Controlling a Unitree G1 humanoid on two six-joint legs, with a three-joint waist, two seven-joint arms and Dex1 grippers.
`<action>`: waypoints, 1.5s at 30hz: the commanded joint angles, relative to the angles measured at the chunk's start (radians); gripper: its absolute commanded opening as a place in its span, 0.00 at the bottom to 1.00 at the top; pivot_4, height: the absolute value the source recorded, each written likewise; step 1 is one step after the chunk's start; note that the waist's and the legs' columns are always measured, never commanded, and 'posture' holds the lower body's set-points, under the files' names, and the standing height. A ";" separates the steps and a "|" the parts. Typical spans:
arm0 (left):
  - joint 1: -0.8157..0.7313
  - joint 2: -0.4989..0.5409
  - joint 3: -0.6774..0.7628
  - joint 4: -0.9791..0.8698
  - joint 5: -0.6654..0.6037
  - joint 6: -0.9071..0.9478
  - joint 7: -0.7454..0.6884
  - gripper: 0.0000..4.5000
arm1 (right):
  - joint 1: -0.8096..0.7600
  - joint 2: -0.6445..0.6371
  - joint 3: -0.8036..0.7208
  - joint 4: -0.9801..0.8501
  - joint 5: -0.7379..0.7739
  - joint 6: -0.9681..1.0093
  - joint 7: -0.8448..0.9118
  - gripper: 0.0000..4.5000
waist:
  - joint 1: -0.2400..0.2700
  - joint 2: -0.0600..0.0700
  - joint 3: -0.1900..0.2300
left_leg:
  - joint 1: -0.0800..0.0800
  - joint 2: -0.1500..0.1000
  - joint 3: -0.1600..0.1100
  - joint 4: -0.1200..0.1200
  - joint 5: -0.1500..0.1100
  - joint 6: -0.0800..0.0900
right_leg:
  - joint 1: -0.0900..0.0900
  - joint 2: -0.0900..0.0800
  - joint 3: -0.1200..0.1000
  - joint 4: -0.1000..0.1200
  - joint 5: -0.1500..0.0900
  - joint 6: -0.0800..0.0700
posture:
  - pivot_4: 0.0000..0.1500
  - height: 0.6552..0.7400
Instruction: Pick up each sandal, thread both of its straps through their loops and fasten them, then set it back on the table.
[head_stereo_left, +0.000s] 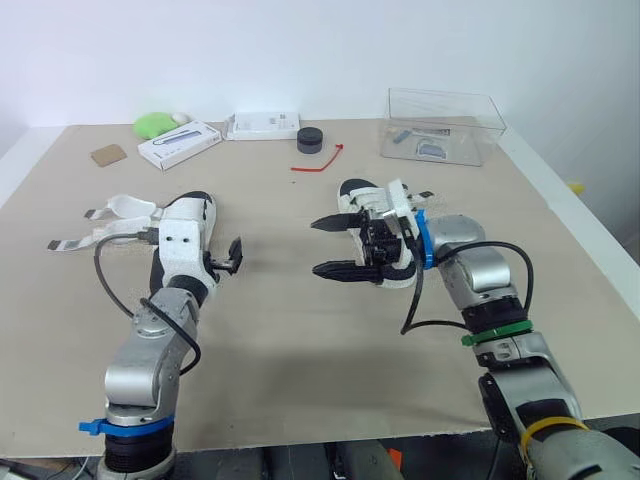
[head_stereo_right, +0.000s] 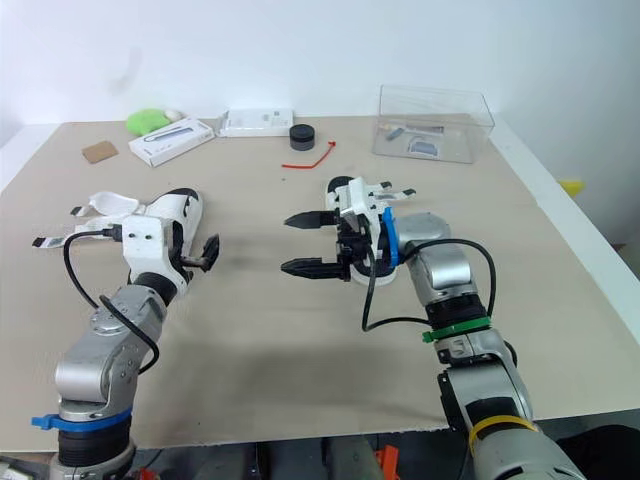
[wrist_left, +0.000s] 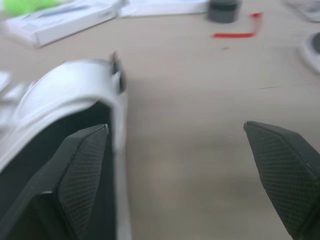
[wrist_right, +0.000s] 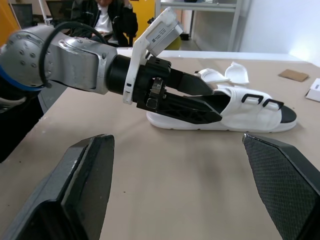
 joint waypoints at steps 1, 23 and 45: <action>-0.034 -0.011 0.046 0.031 0.004 -0.018 0.030 1.00 | -0.035 0.010 -0.009 0.008 -0.009 -0.037 0.009 0.98 | 0.000 0.000 0.000 | 0.000 0.000 0.000 0.000 0.000 -0.001 | 0.000 0.000 0.000 0.000 0.000 0.000 | 1.00 1.00; -0.282 0.091 0.019 0.577 0.032 -0.236 -0.114 0.83 | -0.002 -0.005 -0.025 -0.017 -0.043 -0.081 -0.047 1.00 | 0.010 0.000 0.000 | 0.000 0.000 -0.001 0.000 0.003 -0.005 | 0.000 0.000 -0.004 0.000 0.002 0.000 | 1.00 1.00; 0.054 0.505 -0.246 0.187 -0.022 -0.622 -0.905 0.01 | 0.007 -0.020 -0.030 -0.022 -0.024 -0.072 -0.031 1.00 | 0.010 0.000 0.000 | -0.002 -0.001 0.000 -0.001 0.002 -0.007 | -0.001 -0.006 -0.008 -0.001 0.001 -0.001 | 1.00 1.00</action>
